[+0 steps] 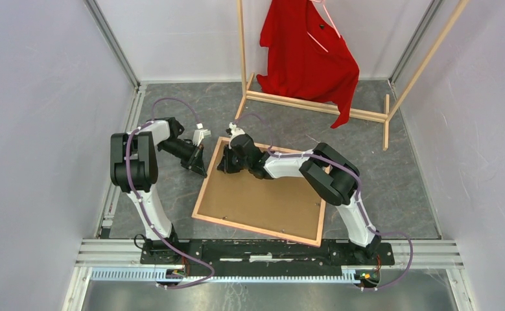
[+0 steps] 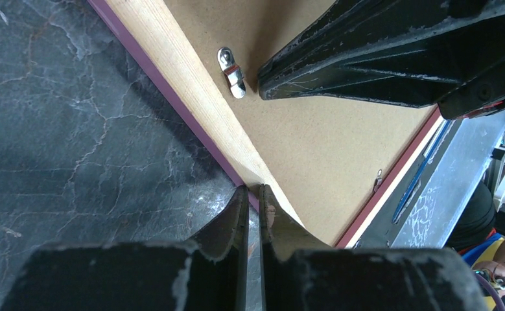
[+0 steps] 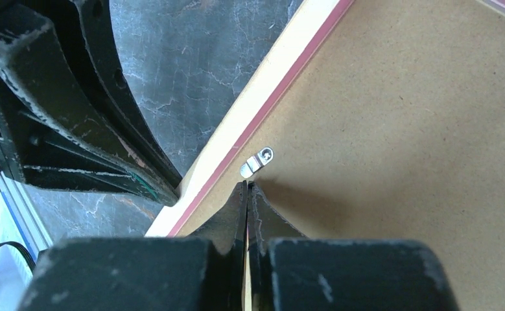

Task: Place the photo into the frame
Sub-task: Install the photo frame at the center of the board.

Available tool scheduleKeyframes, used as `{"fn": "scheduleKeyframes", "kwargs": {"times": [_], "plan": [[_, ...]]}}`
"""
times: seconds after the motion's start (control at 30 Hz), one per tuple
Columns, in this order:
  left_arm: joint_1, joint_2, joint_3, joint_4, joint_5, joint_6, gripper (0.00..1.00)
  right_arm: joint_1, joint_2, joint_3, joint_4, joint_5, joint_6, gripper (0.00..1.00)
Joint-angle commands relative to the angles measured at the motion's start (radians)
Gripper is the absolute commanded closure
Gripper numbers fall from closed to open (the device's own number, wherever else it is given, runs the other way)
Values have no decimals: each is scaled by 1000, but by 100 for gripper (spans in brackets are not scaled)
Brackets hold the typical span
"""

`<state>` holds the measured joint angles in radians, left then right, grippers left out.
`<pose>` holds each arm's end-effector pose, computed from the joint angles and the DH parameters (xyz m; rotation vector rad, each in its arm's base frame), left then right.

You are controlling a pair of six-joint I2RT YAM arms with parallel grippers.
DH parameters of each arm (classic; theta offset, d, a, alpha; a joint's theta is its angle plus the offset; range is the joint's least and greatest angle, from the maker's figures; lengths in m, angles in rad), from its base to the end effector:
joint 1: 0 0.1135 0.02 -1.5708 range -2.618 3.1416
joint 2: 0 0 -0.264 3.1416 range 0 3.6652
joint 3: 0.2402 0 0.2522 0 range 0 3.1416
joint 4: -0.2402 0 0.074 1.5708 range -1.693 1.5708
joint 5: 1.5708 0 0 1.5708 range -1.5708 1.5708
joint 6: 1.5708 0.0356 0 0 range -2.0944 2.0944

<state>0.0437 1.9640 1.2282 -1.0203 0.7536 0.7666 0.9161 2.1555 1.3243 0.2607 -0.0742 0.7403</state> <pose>0.3253 -0.0102 0.1392 0.8918 2.6494 -1.1183 0.2825 0.3723 0.1340 -0.2514 2.3145 0.9955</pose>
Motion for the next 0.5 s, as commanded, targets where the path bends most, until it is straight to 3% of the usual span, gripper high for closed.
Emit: {"fn": "scheduleKeyframes", "kwargs": {"times": [0.0, 0.47], "plan": [[-17, -2, -30, 85, -73, -5, 88, -2, 28, 54, 10, 13, 7, 100], [-18, -4, -30, 86, -79, 1, 89, -18, 54, 65, 1, 13, 6, 100]]}}
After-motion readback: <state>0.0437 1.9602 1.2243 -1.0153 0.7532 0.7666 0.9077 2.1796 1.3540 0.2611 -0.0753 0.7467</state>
